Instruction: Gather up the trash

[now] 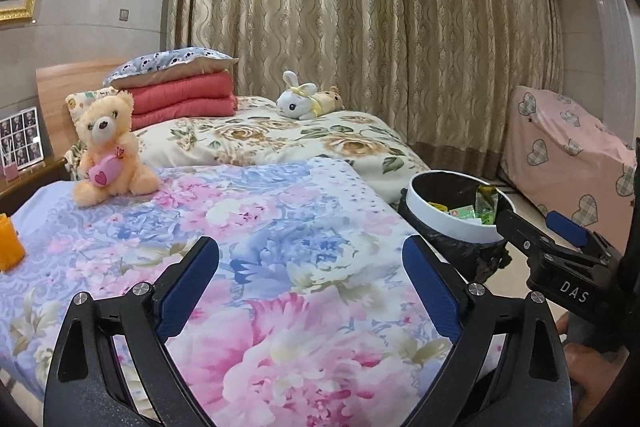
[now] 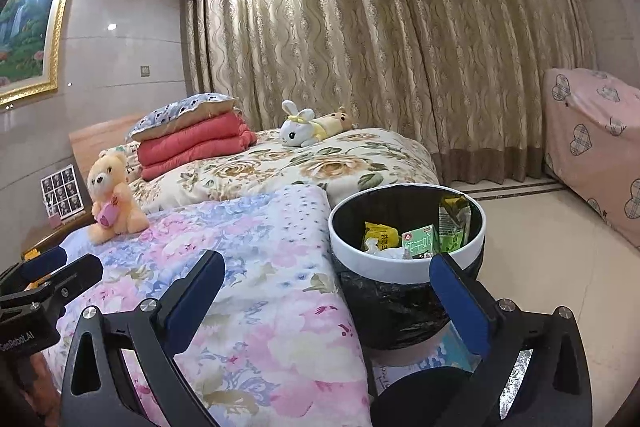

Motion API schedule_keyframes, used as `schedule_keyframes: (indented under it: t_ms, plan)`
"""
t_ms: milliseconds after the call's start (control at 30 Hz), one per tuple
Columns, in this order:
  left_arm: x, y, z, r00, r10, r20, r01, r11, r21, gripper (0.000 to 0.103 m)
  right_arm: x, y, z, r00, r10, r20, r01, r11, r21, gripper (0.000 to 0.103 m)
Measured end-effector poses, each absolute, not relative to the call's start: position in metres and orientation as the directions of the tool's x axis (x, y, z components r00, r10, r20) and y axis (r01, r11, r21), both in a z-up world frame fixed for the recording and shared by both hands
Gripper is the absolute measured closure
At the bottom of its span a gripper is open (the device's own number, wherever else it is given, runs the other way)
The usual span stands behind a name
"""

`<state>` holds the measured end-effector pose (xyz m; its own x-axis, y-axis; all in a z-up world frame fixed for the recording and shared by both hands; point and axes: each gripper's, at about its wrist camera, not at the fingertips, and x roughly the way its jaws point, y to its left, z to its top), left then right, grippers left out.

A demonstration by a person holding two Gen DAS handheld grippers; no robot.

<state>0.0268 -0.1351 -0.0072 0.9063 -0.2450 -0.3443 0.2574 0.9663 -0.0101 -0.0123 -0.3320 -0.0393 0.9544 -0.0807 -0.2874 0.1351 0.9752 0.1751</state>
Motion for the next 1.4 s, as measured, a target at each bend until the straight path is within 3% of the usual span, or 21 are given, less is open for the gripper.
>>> schedule_keyframes:
  t_ms: [1400]
  plan:
    - [0.027, -0.121, -0.014, 0.918, -0.188, -0.349, 0.196, 0.981, -0.014, 0.005, -0.014, -0.320, -0.039, 0.950, -0.059, -0.305, 0.112, 0.981, 0.160, 0.000]
